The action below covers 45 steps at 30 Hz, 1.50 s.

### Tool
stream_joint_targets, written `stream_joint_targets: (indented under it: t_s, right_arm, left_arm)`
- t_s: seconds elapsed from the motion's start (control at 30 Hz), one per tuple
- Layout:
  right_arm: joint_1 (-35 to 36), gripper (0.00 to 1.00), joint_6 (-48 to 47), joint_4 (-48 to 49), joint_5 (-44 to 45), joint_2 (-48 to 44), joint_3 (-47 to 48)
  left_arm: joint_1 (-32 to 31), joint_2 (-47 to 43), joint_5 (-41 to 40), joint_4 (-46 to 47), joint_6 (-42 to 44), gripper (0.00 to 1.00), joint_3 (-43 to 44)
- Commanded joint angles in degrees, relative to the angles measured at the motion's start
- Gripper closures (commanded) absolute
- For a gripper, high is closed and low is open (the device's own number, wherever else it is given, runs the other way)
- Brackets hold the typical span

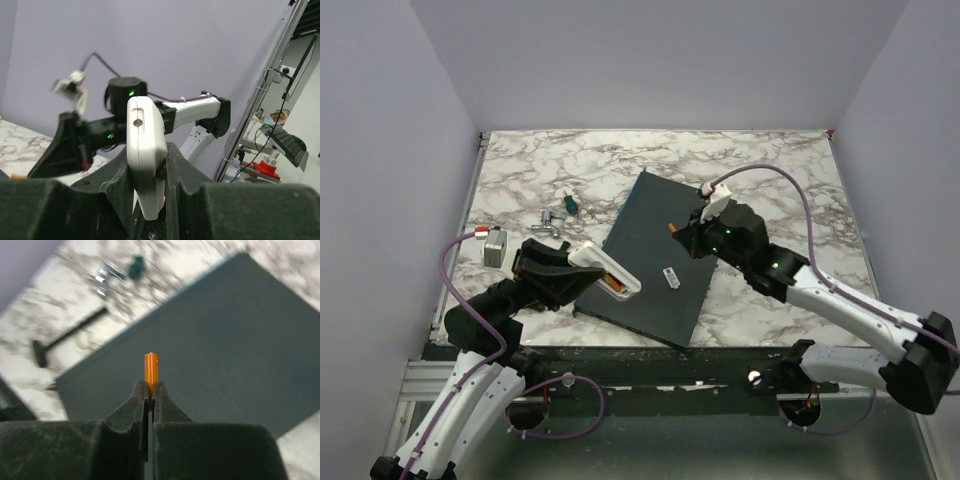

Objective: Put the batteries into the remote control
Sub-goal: Place the battery at the center of the board.

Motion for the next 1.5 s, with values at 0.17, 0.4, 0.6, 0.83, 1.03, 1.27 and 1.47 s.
stream_joint_targets:
  t_s: [0.17, 0.4, 0.6, 0.83, 1.03, 1.27, 1.47]
  right_arm:
    - [0.1, 0.99, 6.09, -4.36, 17.77, 18.32, -3.83]
    - [0.05, 0.92, 7.46, -2.29, 21.43, 23.81, -5.99]
    - [0.05, 0.62, 7.83, -4.34, 20.68, 25.29, -4.24]
    - [0.04, 0.4, 5.3, -4.96, 19.25, 19.88, -3.27]
    - [0.1, 0.35, 0.92, -6.17, 17.98, 10.03, -0.67]
    - [7.63, 0.34, -8.39, -2.82, 11.75, -3.29, 3.09]
    - [24.15, 0.31, -15.53, 3.05, 16.36, -1.1, 7.41]
  left_arm:
    - [0.42, -2.06, -0.67, -3.13, 1.1, 1.0, 0.05]
    - [0.42, -2.35, -1.23, -3.46, 1.21, 1.0, -0.22]
    - [0.41, -2.67, -1.86, -4.67, 1.37, 1.0, -0.15]
    - [0.42, -2.89, -3.86, -10.31, 2.87, 1.0, 0.92]
    - [0.41, -2.83, -11.9, -23.6, 3.99, 1.0, 3.5]
    - [0.33, 0.14, -25.93, -43.5, 5.6, 1.0, 9.58]
    - [0.24, 1.64, -29.59, -46.44, 5.08, 1.0, 10.49]
